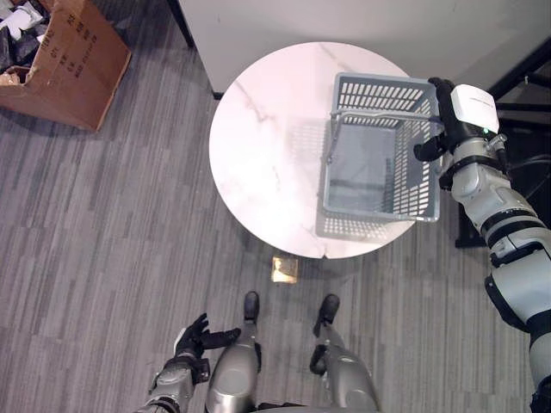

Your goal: Get the vegetables into the basket

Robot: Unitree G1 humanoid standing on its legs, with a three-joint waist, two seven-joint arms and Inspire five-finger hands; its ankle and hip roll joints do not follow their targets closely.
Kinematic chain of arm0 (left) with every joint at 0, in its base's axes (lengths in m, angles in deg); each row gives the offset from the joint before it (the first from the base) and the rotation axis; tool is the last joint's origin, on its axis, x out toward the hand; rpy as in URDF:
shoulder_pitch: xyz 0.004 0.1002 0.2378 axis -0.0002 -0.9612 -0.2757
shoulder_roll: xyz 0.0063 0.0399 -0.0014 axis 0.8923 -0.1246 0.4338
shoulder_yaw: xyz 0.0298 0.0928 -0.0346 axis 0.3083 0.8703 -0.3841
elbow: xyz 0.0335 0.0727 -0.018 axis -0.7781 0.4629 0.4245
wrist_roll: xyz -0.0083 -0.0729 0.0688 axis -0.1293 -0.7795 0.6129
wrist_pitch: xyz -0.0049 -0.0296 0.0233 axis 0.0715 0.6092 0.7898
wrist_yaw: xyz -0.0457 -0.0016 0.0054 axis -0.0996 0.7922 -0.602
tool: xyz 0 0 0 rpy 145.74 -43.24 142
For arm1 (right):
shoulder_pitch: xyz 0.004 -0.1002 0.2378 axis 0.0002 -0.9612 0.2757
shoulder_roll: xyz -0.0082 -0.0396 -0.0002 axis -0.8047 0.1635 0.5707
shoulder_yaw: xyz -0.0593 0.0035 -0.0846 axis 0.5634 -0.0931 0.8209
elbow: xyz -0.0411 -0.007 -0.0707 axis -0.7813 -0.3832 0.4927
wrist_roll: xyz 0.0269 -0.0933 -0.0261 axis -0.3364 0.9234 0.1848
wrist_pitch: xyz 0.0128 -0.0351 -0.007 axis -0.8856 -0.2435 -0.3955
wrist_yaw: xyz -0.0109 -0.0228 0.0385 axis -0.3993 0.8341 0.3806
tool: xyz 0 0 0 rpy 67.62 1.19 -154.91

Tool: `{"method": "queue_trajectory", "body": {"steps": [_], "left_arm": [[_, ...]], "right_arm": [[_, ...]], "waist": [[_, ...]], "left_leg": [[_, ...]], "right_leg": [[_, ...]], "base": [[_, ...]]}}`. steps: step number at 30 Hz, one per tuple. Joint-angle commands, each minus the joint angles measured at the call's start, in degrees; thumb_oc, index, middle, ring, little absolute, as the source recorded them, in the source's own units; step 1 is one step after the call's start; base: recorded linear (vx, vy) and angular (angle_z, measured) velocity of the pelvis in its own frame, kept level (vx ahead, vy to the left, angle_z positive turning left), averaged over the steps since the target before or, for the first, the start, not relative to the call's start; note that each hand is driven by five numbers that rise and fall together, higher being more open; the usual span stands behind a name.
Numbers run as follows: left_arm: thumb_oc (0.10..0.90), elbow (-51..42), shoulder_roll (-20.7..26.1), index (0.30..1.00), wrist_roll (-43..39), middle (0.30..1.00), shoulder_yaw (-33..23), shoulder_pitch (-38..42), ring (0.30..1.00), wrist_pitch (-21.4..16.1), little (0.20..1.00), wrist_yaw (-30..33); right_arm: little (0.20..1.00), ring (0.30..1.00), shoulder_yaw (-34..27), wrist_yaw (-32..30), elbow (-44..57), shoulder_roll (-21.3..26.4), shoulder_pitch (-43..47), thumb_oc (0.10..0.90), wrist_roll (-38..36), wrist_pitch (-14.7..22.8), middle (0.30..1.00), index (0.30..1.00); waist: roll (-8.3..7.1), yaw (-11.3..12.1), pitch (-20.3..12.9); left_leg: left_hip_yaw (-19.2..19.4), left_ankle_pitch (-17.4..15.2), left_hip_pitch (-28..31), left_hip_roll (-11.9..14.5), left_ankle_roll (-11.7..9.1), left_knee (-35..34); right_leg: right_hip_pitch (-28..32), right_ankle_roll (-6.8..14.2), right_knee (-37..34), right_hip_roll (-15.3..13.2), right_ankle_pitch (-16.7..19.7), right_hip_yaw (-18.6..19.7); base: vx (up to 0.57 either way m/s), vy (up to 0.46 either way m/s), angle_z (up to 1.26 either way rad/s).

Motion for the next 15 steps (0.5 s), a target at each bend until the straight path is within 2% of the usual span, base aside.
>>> {"method": "queue_trajectory", "body": {"steps": [1,6,15], "left_arm": [[0.900,2.0,1.4,1.000,0.7,1.000,4.6,-1.5,1.000,-0.2,1.000,1.5],[0.900,2.1,0.9,1.000,0.5,1.000,4.5,-1.1,1.000,-0.4,1.000,1.7],[0.900,2.2,0.3,1.000,1.4,1.000,4.4,-1.0,1.000,-0.3,1.000,1.8]], "right_arm": [[0.300,0.300,1.8,-4.2,0.3,2.5,9.3,0.400,-1.3,2.1,0.300,0.300],[0.300,0.300,1.5,-4.0,-0.6,0.0,7.4,0.400,-0.1,1.7,0.300,0.300],[0.300,0.300,1.6,-2.2,-2.2,-1.6,3.5,0.400,1.5,1.5,0.300,0.300]], "waist": [[-1.18,1.6,-2.7],[-1.27,1.7,-2.2],[-1.45,1.5,-2.3]], "left_leg": [[-0.8,2.1,-2.0,0.7,-1.2,-1.3],[-0.9,2.1,-2.4,0.6,-1.0,-1.4],[-0.8,1.5,-1.5,0.1,-0.7,-1.2]], "right_leg": [[0.9,4.2,1.0,-3.3,0.0,2.1],[0.6,4.2,0.9,-3.4,0.0,2.1],[1.5,4.3,0.9,-3.7,0.0,2.1]], "base": [[-0.01,-0.002,0.09],[0.00,0.000,0.02],[0.00,0.000,0.00]]}}
